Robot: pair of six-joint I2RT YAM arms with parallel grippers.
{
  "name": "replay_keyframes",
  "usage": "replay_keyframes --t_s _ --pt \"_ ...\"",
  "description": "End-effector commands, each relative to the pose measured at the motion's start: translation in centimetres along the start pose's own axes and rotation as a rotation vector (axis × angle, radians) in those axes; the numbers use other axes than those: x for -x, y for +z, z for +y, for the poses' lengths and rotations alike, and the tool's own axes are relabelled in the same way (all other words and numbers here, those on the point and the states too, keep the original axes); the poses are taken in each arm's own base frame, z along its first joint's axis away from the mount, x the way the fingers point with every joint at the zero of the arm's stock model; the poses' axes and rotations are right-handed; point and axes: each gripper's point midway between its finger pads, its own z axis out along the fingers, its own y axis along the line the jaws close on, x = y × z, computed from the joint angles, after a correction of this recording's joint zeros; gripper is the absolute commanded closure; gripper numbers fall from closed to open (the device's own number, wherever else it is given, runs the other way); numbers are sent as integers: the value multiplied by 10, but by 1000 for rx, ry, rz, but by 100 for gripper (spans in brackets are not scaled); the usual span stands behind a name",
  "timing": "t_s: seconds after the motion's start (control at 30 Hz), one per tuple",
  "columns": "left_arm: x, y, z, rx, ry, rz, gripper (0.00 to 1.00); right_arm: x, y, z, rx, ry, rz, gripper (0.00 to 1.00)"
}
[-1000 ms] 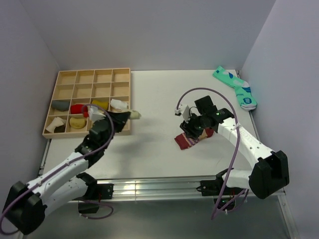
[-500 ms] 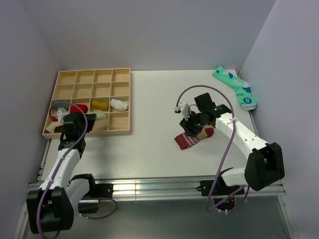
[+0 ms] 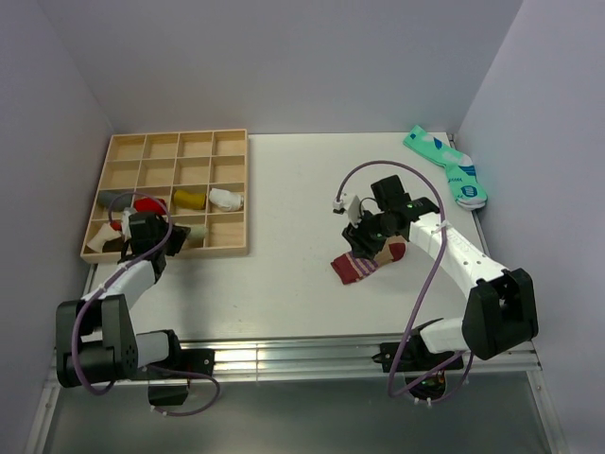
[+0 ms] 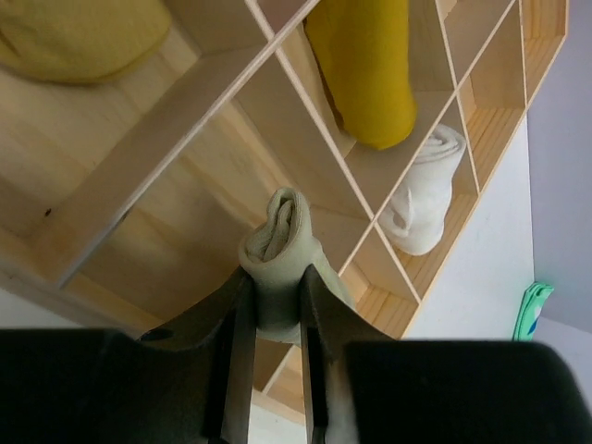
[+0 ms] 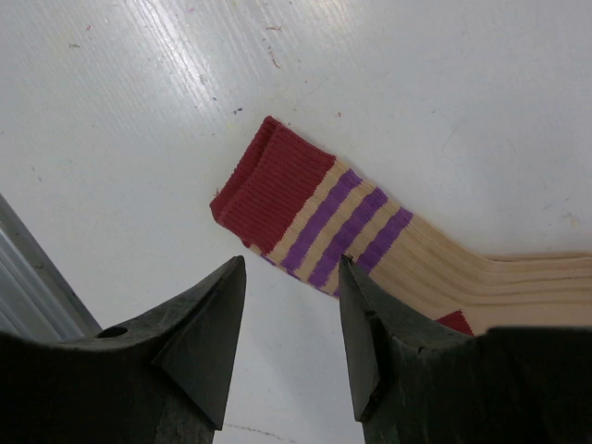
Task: Roll the socks
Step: Place the sock in the storage box.
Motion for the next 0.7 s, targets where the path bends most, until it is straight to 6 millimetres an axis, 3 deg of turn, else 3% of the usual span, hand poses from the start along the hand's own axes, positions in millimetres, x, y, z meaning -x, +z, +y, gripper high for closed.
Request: replay_keyframes --t_s 0.0,0.17,0.67 --pt "20 8 -25 -67 38 -36 100 8 -4 -7 -15 -22 -37 48" --pt "20 27 -16 -19 48 -6 100 5 -3 -7 -10 -18 -29 48" --pt "16 56 2 147 56 89 100 2 -4 -10 -13 -14 -13 48"
